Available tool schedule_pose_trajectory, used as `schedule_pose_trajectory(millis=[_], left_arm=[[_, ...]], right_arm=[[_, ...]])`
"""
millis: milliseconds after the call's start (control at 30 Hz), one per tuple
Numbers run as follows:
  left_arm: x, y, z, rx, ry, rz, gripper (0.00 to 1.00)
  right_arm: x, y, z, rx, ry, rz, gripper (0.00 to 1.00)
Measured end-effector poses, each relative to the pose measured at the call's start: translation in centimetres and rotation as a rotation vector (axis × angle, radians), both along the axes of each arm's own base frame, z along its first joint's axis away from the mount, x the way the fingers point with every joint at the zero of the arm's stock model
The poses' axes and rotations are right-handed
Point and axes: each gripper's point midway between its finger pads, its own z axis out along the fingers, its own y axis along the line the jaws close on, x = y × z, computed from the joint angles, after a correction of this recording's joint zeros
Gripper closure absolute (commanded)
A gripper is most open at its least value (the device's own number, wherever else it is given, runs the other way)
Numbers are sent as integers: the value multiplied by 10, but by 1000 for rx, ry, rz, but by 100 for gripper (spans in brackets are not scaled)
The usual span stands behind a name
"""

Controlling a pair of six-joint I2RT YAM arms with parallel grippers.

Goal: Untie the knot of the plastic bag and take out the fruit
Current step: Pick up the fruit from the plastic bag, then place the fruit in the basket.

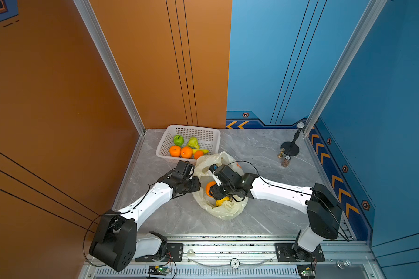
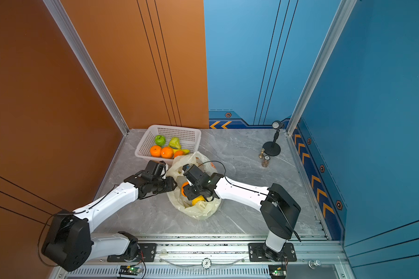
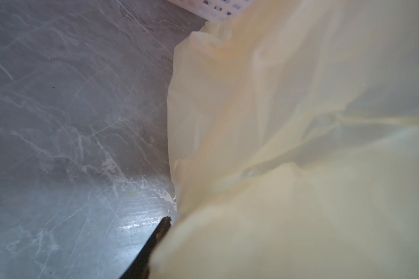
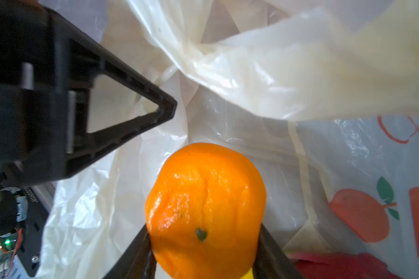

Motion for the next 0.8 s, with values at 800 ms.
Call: schedule_pose_trajectory(millis=[800], left_arm=[[4,5,80,-40,-312,-118,39]], right_arm=[[32,-9,116,462,54,-130,47]])
